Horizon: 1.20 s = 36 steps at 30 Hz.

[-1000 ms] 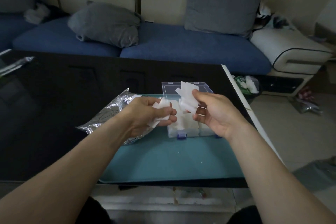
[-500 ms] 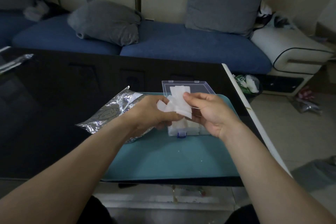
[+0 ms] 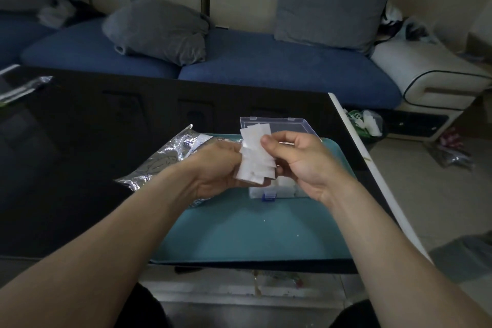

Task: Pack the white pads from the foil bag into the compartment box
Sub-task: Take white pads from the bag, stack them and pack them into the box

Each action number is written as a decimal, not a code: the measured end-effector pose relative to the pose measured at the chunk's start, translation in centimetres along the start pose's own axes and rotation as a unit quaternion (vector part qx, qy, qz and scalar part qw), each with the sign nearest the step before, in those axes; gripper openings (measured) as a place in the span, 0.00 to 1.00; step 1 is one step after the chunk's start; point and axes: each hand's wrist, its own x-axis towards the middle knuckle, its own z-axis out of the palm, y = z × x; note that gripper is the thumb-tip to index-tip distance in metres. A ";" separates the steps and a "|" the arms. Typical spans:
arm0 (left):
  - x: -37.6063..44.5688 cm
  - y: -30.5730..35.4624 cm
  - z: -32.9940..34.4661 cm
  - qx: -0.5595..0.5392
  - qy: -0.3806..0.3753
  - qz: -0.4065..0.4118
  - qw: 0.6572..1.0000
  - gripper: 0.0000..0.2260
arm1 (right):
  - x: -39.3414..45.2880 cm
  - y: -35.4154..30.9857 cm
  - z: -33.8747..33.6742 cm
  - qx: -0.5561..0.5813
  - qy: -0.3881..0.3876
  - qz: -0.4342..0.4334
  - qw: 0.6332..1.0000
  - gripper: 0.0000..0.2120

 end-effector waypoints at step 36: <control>-0.5 0.6 0.3 0.002 -0.083 0.012 0.996 0.21 | 1.0 1.6 1.1 -0.117 0.223 -0.092 0.963 0.11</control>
